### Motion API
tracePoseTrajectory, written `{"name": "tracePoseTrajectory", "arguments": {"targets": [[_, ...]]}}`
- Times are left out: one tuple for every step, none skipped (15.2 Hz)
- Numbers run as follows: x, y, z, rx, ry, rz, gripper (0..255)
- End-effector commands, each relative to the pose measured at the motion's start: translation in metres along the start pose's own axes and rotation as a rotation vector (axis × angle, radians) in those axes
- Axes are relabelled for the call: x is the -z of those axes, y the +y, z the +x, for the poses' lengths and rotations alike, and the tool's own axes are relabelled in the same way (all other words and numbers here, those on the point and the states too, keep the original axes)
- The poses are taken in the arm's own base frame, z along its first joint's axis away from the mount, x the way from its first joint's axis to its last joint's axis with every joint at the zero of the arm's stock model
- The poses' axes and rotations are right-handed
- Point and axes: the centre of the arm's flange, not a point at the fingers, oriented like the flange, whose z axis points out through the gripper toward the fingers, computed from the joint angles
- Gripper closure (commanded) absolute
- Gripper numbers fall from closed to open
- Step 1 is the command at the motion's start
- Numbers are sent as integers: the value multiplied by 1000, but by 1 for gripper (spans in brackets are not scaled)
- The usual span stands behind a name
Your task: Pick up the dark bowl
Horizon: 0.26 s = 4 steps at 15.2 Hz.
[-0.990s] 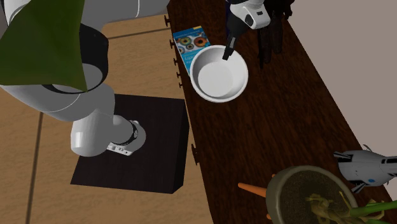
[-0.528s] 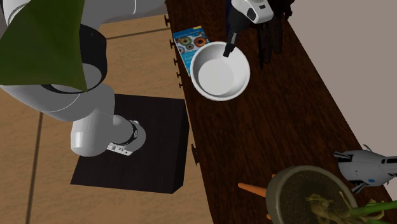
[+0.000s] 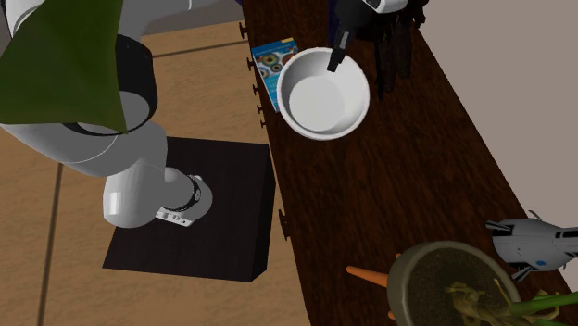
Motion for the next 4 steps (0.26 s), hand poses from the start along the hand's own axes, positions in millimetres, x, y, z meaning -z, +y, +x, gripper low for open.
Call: {"name": "tracePoseTrajectory", "arguments": {"targets": [[12,2,-2,0,0,0,255],[17,3,-2,0,0,0,255],[18,3,-3,0,0,0,255],[18,3,-3,0,0,0,255]]}}
